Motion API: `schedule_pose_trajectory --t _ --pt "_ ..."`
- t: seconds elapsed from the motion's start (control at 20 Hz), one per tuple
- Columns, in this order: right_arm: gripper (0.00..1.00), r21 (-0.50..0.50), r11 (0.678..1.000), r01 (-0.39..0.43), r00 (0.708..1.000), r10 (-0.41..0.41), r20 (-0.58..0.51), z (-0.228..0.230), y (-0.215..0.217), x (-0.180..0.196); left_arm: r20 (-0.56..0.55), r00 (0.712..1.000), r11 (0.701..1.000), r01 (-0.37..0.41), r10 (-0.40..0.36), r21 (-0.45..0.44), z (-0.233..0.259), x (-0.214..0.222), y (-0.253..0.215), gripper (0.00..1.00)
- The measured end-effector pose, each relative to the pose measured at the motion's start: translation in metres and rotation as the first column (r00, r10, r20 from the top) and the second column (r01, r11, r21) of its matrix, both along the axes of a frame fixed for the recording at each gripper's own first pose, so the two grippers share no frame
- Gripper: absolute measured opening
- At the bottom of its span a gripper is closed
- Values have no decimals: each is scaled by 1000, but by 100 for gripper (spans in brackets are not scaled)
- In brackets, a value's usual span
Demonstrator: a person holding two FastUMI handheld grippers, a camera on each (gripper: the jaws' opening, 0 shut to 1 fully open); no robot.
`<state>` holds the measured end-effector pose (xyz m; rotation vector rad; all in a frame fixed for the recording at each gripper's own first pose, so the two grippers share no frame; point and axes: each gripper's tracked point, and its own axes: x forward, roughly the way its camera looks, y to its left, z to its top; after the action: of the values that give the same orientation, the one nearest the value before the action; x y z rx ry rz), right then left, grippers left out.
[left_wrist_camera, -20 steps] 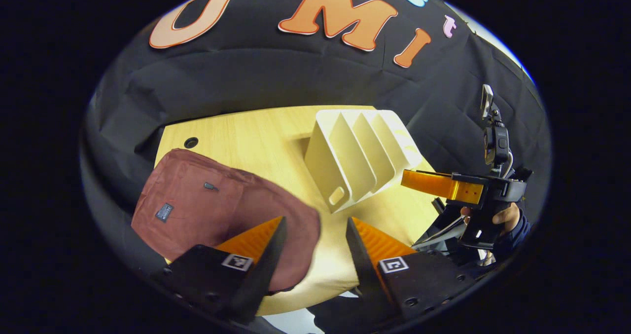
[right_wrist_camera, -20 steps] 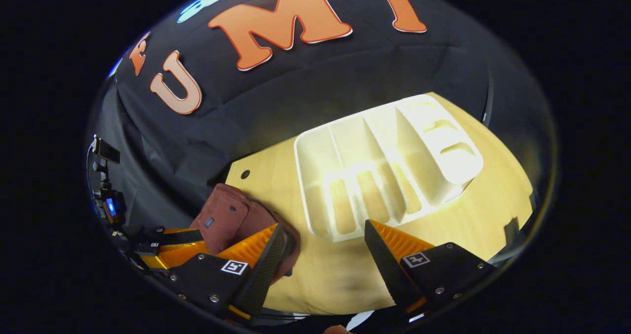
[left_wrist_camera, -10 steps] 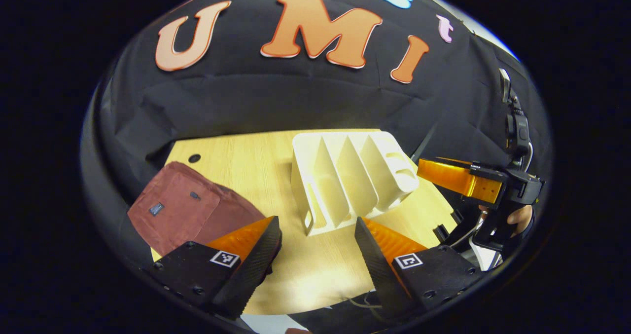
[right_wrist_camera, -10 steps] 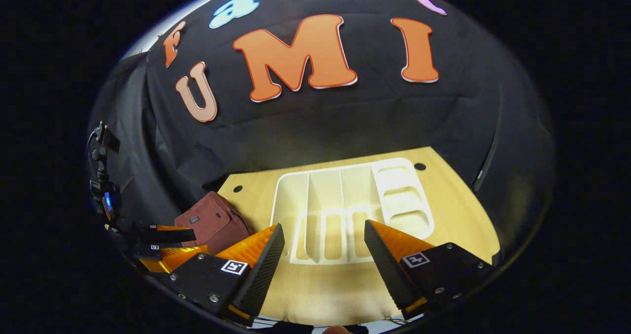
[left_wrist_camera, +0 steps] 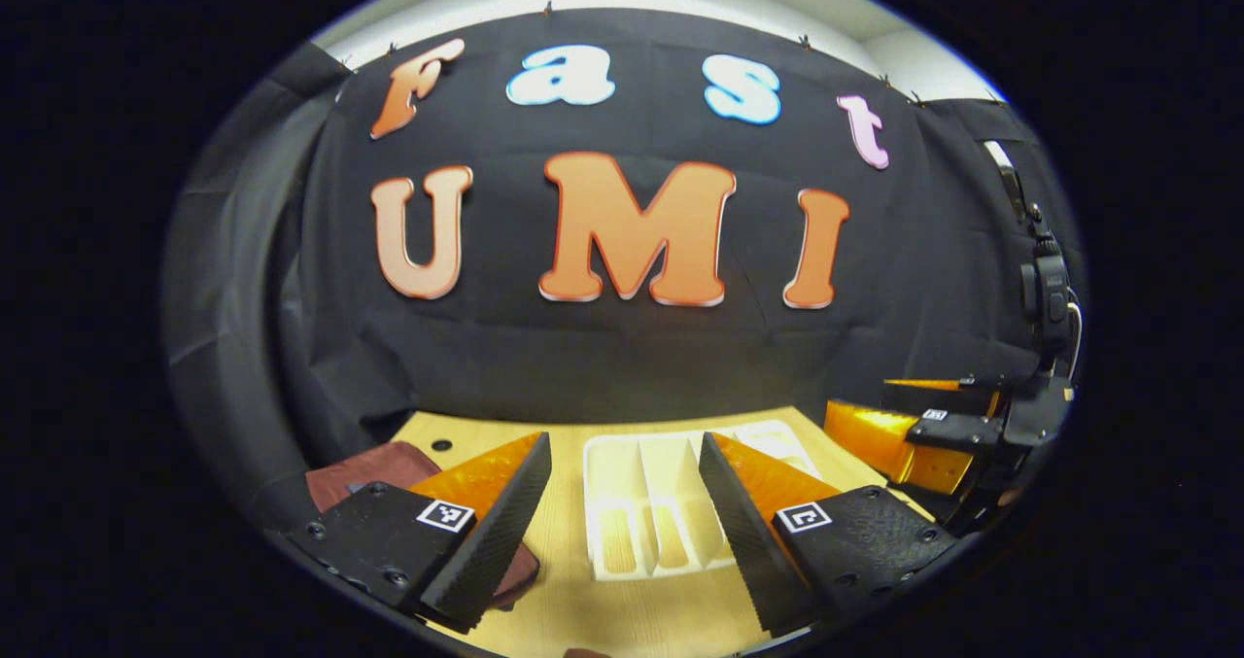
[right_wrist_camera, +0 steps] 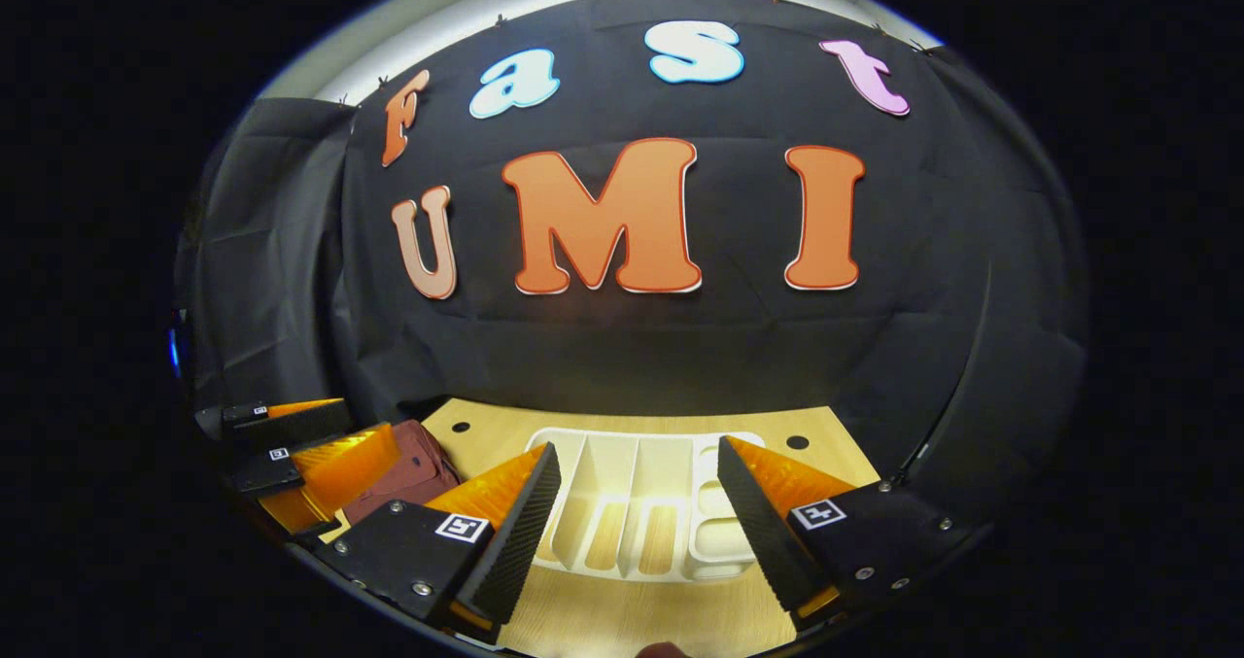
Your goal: Open the schoolbag, grab two books from the bookshelf and put them into the schoolbag.
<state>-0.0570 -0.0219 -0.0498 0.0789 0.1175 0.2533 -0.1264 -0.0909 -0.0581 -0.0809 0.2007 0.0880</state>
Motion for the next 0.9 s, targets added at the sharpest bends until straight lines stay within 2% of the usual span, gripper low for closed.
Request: schedule_pose_trajectory --t 0.05,0.25,0.4,0.7,0.9 --pt "97 2 1000 -8 1000 8 20 5 -1 0 28 999 1000 -16 16 -6 6 -3 -2 97" --pt "97 2 999 -32 996 32 83 20 -6 -3 122 991 998 -46 49 -31 17 -11 3 99" --pt "97 -7 999 -42 995 43 93 23 -8 -5 193 978 997 -73 78 -33 23 -6 6 96" --pt "97 -2 1000 -30 996 30 83 22 -17 -2 238 968 997 -77 77 -9 36 -8 11 94" --pt "97 0 1000 1 997 -1 76 23 -15 0 242 970 999 -40 39 0 44 -8 19 94"
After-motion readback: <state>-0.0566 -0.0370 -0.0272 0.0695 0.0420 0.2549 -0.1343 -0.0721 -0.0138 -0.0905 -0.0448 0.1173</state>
